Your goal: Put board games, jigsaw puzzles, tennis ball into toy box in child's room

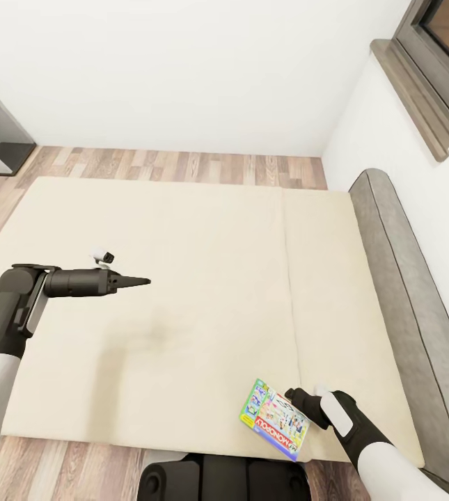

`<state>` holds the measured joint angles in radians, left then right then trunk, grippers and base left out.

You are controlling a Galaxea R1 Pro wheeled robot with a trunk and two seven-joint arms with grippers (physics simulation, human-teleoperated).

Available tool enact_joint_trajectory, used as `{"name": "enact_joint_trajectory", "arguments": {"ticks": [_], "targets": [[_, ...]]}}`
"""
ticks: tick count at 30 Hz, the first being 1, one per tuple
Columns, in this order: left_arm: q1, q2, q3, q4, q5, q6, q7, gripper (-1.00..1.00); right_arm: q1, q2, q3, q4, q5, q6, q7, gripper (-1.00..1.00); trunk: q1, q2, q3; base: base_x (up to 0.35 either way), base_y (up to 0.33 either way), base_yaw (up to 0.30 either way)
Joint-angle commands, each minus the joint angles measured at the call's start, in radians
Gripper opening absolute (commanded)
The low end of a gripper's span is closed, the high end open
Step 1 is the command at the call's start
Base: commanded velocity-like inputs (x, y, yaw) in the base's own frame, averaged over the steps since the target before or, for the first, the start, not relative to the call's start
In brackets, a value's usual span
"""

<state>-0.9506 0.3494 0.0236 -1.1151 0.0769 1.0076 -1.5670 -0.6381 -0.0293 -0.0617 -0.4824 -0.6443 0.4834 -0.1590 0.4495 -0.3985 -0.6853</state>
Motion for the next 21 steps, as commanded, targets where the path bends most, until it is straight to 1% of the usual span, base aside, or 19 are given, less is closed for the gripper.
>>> {"name": "enact_joint_trajectory", "arguments": {"ticks": [1,9,21], "targets": [[0.0,0.0,0.0,0.0,0.0,0.01,-0.004,1.0,0.0,0.0,-0.001,-0.002,-0.011,0.004,-0.008,1.0,0.001,-0.002,-0.002,0.0,0.0,0.0],[0.0,0.0,0.0,0.0,0.0,0.011,-0.004,1.0,0.0,0.0,-0.001,-0.002,-0.011,0.004,-0.008,1.0,0.001,-0.002,-0.009,0.0,0.0,0.0],[0.0,0.0,0.0,0.0,0.0,0.011,-0.004,1.0,0.0,0.0,-0.001,-0.002,-0.009,0.004,-0.008,1.0,0.001,-0.002,-0.011,0.0,0.0,0.0]]}}
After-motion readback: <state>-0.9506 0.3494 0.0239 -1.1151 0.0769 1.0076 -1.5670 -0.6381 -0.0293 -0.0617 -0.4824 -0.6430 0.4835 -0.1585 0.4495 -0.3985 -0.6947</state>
